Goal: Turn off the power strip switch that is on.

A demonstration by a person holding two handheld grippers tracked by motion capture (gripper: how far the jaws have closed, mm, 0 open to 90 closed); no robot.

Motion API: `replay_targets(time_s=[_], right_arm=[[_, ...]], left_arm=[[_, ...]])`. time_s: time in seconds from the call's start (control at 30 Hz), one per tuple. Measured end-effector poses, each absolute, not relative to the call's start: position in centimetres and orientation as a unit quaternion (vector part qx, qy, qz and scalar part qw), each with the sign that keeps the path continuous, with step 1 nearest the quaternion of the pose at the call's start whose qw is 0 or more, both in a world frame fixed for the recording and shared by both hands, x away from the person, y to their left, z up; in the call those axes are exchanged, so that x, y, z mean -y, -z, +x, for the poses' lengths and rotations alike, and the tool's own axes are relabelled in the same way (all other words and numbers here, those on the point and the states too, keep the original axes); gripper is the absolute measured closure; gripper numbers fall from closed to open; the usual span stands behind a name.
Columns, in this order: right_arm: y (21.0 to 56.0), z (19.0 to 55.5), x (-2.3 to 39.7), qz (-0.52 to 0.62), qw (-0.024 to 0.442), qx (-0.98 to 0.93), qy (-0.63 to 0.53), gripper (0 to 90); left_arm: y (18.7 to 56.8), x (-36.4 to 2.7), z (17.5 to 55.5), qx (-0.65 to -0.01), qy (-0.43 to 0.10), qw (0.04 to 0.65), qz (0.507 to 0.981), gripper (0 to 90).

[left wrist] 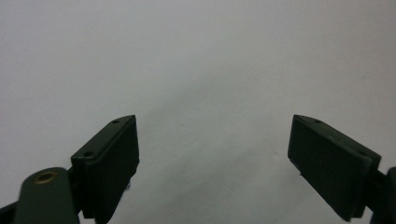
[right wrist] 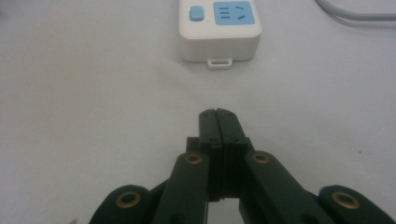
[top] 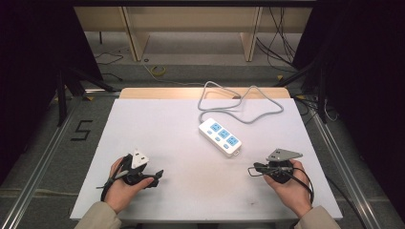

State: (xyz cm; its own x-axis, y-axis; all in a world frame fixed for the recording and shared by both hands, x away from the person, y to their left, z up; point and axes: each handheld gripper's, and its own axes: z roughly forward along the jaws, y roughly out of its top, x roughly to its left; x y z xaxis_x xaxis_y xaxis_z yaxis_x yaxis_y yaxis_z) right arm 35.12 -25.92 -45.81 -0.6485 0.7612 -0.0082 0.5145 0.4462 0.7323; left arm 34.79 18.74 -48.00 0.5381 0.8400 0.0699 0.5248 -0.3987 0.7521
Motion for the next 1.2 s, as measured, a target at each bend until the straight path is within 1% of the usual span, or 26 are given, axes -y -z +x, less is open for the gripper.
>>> replay_targets(time_s=[0.63,1.2], right_arm=[[45.7,35.9,25.4,0.374,0.187,-0.836,-0.356,90.0],[45.1,36.7,24.8,0.374,0.189,-0.838,-0.349,90.0]], left_arm=[[48.1,-18.5,34.8,-0.423,-0.226,0.348,0.805,16.2],[48.1,-18.4,34.8,-0.419,-0.227,0.346,0.808,16.3]])
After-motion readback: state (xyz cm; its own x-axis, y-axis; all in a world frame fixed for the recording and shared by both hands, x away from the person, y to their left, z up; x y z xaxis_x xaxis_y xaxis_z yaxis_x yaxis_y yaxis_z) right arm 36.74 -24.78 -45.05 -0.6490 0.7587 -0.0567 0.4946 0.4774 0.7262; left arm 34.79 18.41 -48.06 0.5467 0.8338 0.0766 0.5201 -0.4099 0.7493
